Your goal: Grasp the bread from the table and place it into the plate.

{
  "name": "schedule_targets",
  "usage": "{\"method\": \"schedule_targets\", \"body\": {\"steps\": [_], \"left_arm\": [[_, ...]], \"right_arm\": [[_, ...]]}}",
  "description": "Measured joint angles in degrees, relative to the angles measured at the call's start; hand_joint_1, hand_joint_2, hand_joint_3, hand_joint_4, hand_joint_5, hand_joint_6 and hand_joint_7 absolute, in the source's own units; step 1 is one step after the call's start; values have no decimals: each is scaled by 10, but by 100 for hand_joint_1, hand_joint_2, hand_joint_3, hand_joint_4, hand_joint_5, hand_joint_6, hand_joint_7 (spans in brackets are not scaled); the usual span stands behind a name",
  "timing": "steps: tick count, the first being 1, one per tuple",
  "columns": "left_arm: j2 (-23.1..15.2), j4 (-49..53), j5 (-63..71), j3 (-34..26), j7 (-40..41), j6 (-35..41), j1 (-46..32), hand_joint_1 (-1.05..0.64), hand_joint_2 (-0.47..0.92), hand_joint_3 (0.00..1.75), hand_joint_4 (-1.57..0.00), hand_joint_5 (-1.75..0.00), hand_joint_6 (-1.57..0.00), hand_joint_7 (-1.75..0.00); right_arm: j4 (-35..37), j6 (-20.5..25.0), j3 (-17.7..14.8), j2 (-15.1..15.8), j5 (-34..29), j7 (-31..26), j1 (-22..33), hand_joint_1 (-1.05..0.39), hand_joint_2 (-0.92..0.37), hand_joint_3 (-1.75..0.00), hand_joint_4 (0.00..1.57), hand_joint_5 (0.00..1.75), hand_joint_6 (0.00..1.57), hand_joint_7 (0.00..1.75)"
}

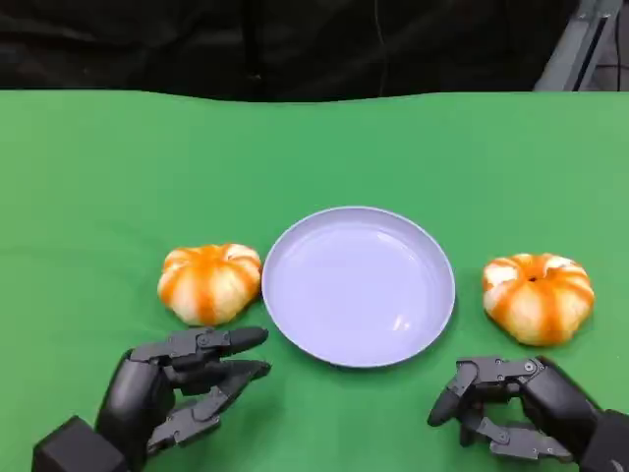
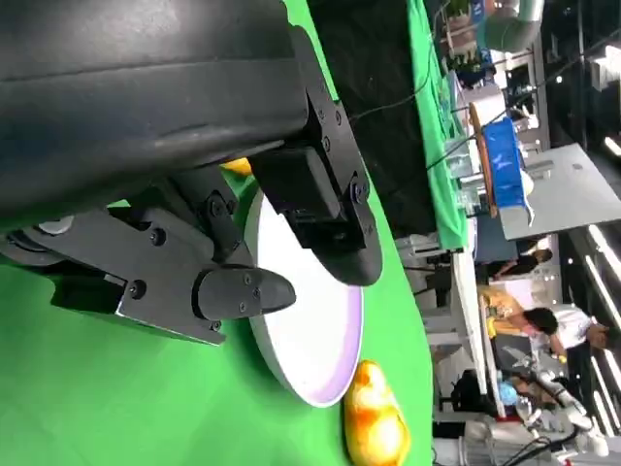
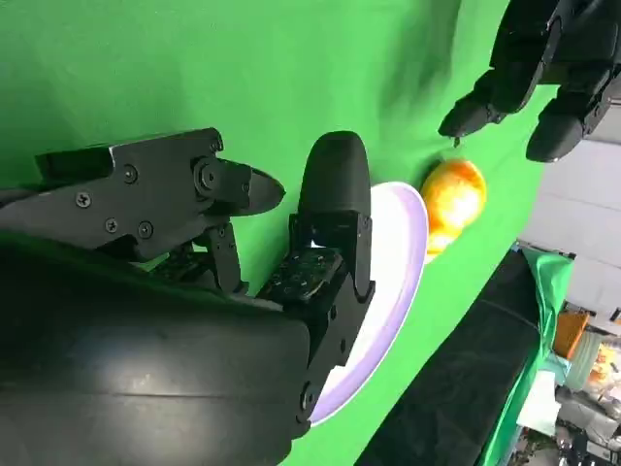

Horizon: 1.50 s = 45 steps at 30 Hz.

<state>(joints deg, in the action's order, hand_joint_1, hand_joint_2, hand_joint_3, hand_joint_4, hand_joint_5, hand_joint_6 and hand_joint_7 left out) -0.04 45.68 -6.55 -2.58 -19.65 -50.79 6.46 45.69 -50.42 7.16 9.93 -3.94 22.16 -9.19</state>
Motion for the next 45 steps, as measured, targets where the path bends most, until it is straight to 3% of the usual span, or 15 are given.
{"method": "schedule_targets", "body": {"steps": [8, 15, 24, 35, 38, 45], "left_arm": [[12, -28, -65, -18, -29, -15, -9, -25, 92, 17, -77, 0, -68, 0], [6, -28, -79, -37, -55, -63, -7, -47, 92, 10, -71, 0, -60, 0], [-20, -33, -6, -47, -5, -102, 1, -65, 92, 7, -65, 0, -60, -1], [-58, -36, 192, -64, 167, -129, 20, -63, 92, 3, -61, 0, -65, -1], [-63, -36, 226, -59, 205, -130, 23, -67, 92, 6, -53, 0, -68, -2], [-117, -47, 403, -24, 371, -56, 46, -72, 92, 9, -50, 0, -72, -3]], "right_arm": [[0, 0, 0, 0, 0, 1, 0, 1, -92, -47, 70, 151, 78, 104], [0, 0, 0, 0, 0, 1, 0, 2, -92, -47, 71, 151, 78, 105], [0, 0, 1, -2, 0, 0, 0, 2, -92, -47, 71, 151, 78, 105], [-4, 1, 2, -7, -1, 0, 0, 3, -92, -47, 71, 151, 78, 105], [-5, 1, 2, -7, -1, 0, 0, 2, -92, -47, 72, 151, 78, 105], [-5, 1, 3, -8, -1, -1, 0, 3, -92, -46, 72, 151, 77, 105]]}}
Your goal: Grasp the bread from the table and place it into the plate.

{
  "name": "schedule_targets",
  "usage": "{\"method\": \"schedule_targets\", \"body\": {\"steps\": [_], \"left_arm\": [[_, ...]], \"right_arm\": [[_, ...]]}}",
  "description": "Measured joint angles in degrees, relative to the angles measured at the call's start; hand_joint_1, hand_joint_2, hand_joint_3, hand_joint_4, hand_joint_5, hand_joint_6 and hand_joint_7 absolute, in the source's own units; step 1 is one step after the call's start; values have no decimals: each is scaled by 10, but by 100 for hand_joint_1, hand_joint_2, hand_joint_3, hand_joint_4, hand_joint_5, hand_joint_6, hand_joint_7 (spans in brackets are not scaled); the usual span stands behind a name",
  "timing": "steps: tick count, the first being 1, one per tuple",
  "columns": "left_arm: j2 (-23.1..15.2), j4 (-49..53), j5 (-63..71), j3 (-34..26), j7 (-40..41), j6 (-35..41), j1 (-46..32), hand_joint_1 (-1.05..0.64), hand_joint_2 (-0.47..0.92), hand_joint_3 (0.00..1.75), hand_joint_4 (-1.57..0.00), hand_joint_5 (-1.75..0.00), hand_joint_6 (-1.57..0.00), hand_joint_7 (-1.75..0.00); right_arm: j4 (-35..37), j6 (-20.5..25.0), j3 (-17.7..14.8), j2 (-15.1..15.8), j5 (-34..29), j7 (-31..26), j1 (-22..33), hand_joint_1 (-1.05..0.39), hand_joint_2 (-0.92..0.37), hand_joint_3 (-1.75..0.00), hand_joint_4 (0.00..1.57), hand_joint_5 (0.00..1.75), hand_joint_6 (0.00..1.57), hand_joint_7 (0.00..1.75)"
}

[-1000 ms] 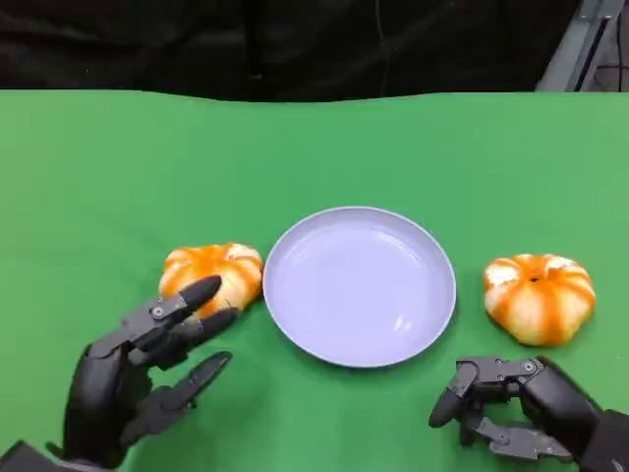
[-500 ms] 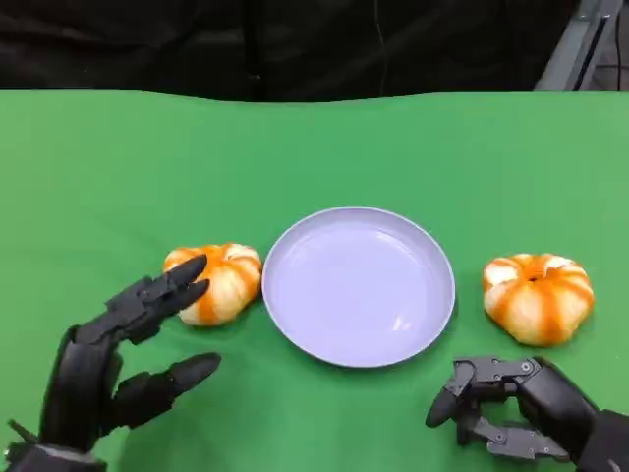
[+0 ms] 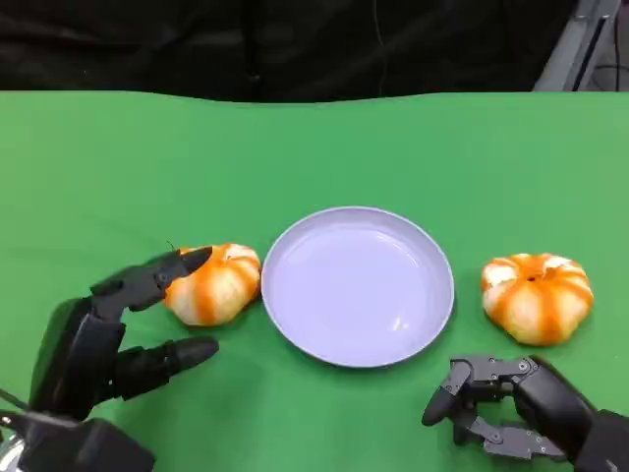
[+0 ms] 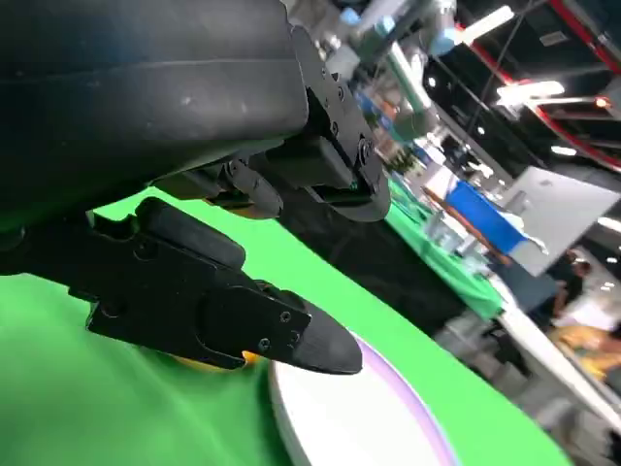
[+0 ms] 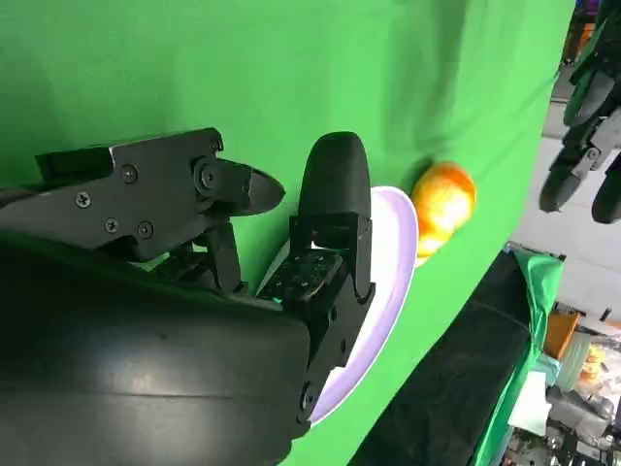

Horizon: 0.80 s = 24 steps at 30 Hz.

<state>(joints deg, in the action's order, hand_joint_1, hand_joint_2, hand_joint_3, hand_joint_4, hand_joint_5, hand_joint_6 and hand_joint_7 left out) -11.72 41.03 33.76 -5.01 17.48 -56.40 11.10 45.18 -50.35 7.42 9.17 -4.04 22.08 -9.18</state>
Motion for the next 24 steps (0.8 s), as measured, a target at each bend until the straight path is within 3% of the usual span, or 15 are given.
{"method": "schedule_targets", "body": {"steps": [6, 12, 24], "left_arm": [[-43, 15, 116, 76, 130, 82, 53, -72, 92, 5, -51, 0, -75, -2], [-58, 33, 144, 139, 197, 125, 76, -74, 92, 3, -51, 0, -73, -1], [-62, 80, 111, 203, 180, 189, 117, -78, 92, 3, -43, 0, -52, 0]], "right_arm": [[-1, 0, 1, -1, 0, 0, 0, 3, -92, -46, 71, 151, 77, 104], [-1, 0, 2, -1, 1, 2, 0, 3, -92, -46, 70, 151, 77, 104], [-9, 0, 2, -1, -1, 1, 1, 4, -92, -46, 71, 152, 77, 104]]}}
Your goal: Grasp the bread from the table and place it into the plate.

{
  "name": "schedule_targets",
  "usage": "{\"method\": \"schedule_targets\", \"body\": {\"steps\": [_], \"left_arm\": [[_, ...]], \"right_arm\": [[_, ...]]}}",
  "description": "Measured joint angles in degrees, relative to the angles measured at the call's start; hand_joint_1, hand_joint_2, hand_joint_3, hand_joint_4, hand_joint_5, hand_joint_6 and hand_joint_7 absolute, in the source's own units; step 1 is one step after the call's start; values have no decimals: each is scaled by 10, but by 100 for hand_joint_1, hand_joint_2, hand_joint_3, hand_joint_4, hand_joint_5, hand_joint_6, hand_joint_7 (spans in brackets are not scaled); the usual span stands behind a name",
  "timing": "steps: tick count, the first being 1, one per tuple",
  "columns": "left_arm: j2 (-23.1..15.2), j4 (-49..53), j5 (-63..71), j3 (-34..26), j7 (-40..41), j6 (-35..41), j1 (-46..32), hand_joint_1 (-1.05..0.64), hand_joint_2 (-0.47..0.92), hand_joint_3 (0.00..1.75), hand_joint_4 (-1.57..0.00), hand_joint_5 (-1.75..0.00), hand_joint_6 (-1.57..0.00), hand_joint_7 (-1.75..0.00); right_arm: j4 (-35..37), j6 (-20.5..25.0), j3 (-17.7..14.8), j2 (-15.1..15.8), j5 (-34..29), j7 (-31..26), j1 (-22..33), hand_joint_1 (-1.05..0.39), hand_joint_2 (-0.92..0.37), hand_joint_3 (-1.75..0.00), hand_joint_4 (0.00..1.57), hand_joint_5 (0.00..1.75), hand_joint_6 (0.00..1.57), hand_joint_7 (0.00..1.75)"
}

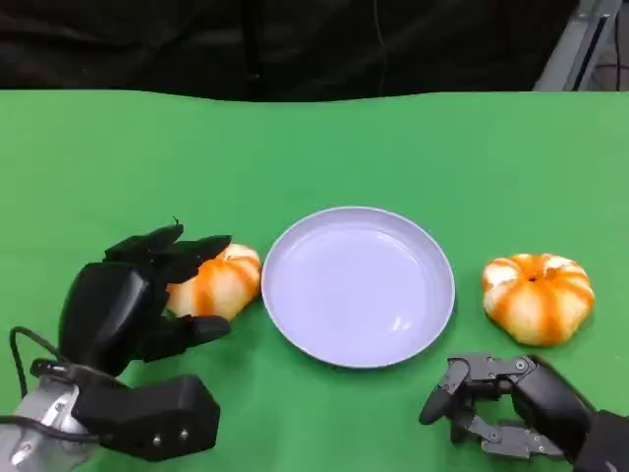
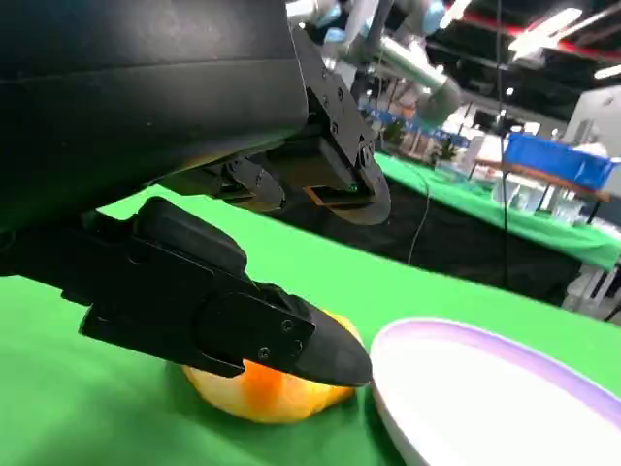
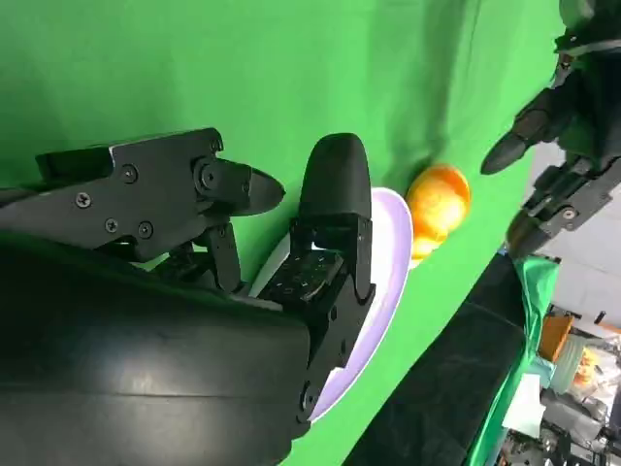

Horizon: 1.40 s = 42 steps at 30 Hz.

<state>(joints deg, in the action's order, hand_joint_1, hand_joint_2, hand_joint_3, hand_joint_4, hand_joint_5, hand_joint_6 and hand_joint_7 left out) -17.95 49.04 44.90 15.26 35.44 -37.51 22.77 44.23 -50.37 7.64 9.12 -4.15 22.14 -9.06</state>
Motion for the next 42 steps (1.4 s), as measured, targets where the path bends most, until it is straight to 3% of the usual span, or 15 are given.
{"method": "schedule_targets", "body": {"steps": [17, 33, 42], "left_arm": [[10, 39, -38, 44, -63, 61, 39, -83, 92, 9, -34, 0, -39, 0], [45, 95, -43, 83, -100, 146, 89, -83, 92, 17, -35, 0, -38, -1], [51, 114, -45, 95, -104, 156, 104, -82, 92, 19, -36, -1, -41, -1]], "right_arm": [[-1, 0, 0, 0, 1, 2, 1, 4, -92, -47, 71, 153, 77, 106], [-3, 2, 0, 1, 2, 8, 3, 4, -92, -47, 69, 154, 75, 109], [-3, 2, 0, 1, 2, 8, 3, 3, -92, -47, 69, 153, 75, 108]]}}
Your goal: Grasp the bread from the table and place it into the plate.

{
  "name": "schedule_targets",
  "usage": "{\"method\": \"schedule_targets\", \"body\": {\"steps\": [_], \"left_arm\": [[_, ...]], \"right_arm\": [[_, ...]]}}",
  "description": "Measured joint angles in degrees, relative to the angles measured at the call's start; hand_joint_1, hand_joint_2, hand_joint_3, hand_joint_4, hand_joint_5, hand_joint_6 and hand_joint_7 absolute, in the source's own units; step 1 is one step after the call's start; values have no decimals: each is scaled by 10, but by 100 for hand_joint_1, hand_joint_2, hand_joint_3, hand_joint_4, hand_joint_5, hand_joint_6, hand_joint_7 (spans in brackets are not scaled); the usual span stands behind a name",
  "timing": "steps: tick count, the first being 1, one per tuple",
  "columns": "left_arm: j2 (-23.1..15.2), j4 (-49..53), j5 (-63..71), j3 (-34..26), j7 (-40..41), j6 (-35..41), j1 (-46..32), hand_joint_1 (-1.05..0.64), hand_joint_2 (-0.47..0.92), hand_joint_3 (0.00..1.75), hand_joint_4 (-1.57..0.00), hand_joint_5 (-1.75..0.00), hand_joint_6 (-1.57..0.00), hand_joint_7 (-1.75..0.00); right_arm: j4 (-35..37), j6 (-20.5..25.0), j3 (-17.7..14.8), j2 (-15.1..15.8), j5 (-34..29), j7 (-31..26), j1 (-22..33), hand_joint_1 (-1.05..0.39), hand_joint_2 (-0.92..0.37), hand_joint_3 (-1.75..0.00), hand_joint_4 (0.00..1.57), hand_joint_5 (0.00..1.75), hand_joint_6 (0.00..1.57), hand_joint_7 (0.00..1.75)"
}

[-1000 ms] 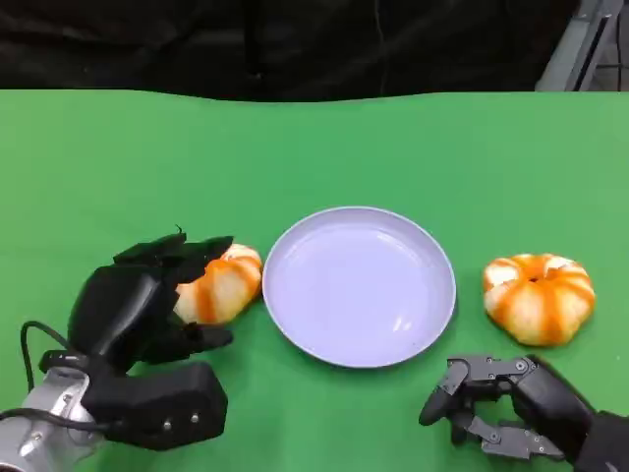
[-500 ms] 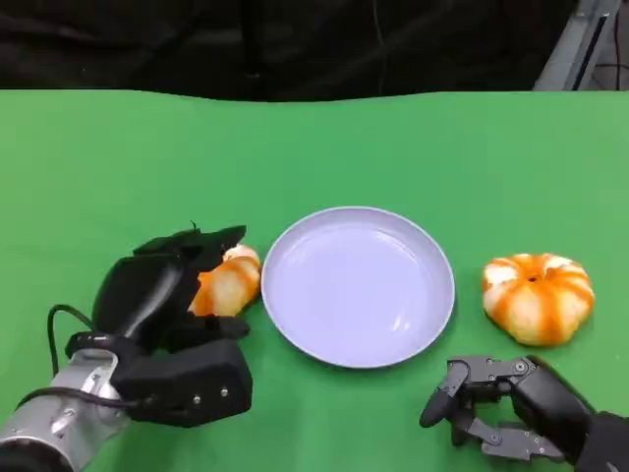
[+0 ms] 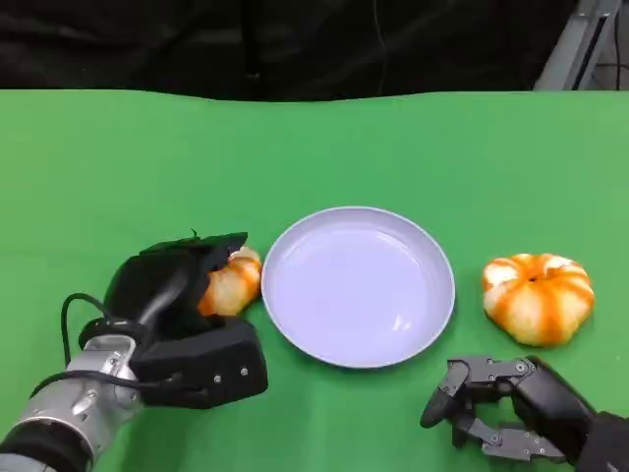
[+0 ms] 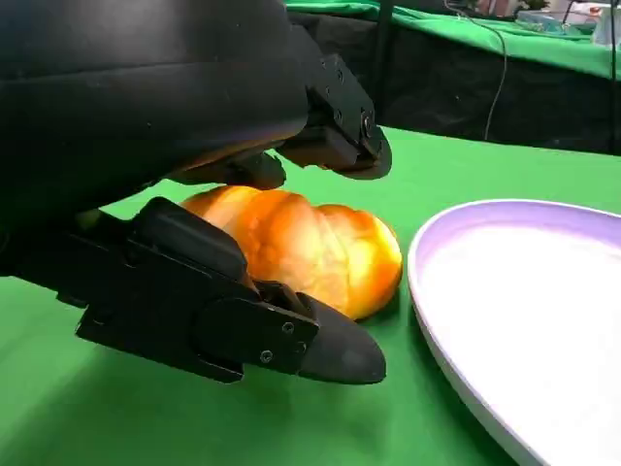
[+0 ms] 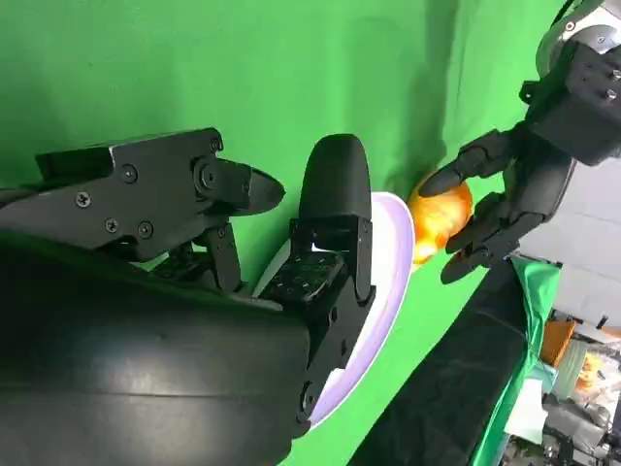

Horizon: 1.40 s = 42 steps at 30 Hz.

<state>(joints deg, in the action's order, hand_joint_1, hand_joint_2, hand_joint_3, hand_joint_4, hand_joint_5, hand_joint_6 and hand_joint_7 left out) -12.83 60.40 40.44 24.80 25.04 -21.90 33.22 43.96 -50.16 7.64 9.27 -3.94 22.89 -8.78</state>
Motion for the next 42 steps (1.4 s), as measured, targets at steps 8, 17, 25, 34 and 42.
{"method": "schedule_targets", "body": {"steps": [8, 17, 25, 34, 42], "left_arm": [[15, 67, 0, 8, -5, 21, 37, -59, 92, 12, -41, -2, -44, -1], [15, 78, -11, 10, -11, 17, 40, -17, 88, 1, -44, -1, -45, 0], [14, 71, -19, 18, -27, 18, 42, -15, 86, 0, -46, -1, -44, 0], [15, 67, -21, 18, -14, 33, 42, -17, 87, 0, -42, -81, -77, -1], [22, 66, -20, 18, 45, 46, 40, -14, 85, 0, -50, -174, -46, -172]], "right_arm": [[4, 0, 0, 0, -1, -2, 0, 2, -92, -47, 69, 152, 75, 108], [5, 0, 0, 0, -1, -2, 0, 1, -92, -46, 70, 152, 76, 107], [5, 0, 0, 0, 0, -2, 0, 2, -92, -46, 70, 152, 76, 107], [5, -1, 0, 0, 0, -2, 0, 2, -92, -46, 70, 153, 76, 107], [8, -1, -1, 0, 1, 1, 0, 3, -92, -46, 69, 153, 76, 107]]}}
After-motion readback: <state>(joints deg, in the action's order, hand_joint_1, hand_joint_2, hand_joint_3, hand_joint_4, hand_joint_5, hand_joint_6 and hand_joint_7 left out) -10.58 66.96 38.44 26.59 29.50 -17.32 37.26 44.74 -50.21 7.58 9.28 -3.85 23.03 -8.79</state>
